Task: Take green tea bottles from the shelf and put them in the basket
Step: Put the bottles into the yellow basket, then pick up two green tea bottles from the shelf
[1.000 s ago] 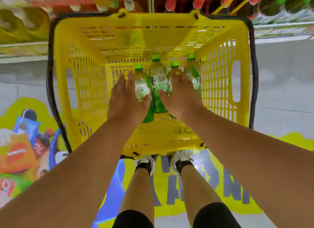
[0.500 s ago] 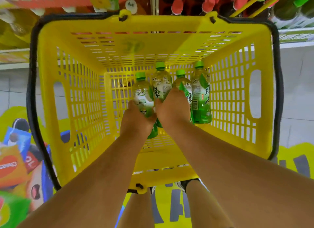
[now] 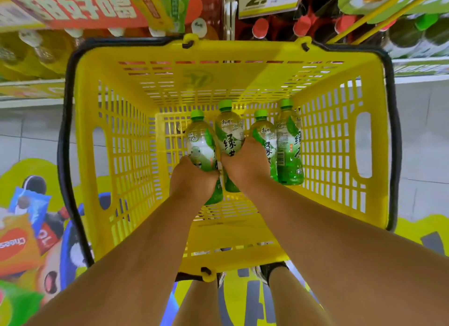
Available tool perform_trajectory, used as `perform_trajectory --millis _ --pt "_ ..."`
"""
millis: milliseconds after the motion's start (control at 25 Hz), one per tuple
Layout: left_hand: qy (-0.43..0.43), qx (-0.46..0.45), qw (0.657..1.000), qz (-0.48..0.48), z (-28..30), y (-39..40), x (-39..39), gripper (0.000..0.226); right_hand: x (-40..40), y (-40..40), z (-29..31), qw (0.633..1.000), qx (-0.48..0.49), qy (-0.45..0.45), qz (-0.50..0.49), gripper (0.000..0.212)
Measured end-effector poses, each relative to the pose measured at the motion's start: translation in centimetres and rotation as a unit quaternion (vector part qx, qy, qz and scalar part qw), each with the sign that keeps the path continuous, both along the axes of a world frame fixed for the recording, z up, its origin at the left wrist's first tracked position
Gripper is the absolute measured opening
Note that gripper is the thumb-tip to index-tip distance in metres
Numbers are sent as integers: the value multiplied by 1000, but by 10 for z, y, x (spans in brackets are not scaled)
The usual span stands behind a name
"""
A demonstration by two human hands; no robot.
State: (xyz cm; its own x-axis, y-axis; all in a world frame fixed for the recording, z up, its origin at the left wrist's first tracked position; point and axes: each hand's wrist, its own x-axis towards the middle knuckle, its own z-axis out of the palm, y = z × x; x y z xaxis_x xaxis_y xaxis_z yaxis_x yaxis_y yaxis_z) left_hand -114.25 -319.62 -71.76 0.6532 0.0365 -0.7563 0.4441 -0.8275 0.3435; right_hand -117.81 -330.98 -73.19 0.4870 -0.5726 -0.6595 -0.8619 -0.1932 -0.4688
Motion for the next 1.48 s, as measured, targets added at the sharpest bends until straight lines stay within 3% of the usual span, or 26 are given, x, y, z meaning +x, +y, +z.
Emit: perform_trajectory --millis 120,480,760,1040,1320,1480 --pt "-21 -9 1000 -6 24 -1 7 48 -10 -11 24 1000 8 -9 -6 28" --pt "-85 -59 994 -15 130 -2 10 48 -46 -39 138 992 19 -111 -56 16" --pt "-124 -93 988 -11 285 10 -6 50 -82 -51 291 984 14 -159 -77 17" --pt "-177 -130 975 -35 452 17 -21 41 -107 -65 444 973 -23 -217 -75 35" --pt "-274 -219 936 -30 594 23 -20 36 -121 -85 586 951 -20 -302 -58 35" --pt "-306 -257 916 -24 654 25 -17 46 -117 -91 645 930 -20 -362 -58 45"
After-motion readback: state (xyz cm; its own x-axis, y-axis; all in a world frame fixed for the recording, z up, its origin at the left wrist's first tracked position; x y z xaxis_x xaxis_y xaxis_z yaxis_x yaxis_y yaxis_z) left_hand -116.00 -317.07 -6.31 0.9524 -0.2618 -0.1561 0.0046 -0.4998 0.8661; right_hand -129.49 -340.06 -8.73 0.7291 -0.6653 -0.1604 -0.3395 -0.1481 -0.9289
